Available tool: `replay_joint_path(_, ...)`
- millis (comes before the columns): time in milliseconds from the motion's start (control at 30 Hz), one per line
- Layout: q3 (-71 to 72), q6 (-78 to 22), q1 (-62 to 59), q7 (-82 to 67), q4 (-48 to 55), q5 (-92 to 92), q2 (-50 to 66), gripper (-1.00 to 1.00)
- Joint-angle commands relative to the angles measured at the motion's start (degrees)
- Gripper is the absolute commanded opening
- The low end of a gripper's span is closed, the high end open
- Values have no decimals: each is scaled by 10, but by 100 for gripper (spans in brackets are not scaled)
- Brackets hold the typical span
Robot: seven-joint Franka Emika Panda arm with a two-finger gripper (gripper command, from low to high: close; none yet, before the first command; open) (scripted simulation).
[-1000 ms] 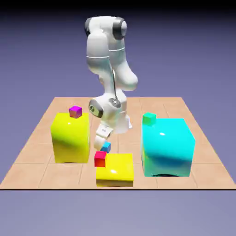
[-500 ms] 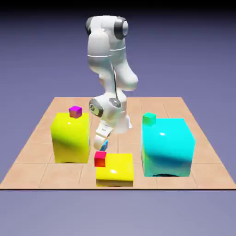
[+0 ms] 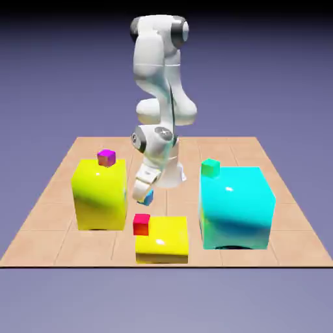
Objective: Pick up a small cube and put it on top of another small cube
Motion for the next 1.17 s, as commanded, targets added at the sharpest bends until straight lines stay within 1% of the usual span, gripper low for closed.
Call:
replay_joint_path(0, -18, -2, 21, -11, -4, 13, -9, -100)
replay_joint_path(100, -48, -5, 55, -29, -9, 36, -23, -100)
replay_joint_path(667, 152, -205, -18, -453, 320, 337, 41, -100)
replay_joint_path(733, 154, -207, -18, -457, 323, 340, 42, -100)
replay_joint_path(867, 146, -108, -30, -437, 308, 315, 125, -100)
replay_joint_path(900, 145, -99, -31, -436, 307, 313, 132, -100)
replay_joint_path(933, 145, -99, -31, -436, 307, 313, 132, 100)
replay_joint_path(967, 145, -99, -31, -436, 307, 313, 132, 100)
replay_joint_path(1100, 154, -198, -19, -456, 322, 338, 49, 100)
replay_joint_path(1133, 154, -207, -18, -457, 323, 340, 42, 100)
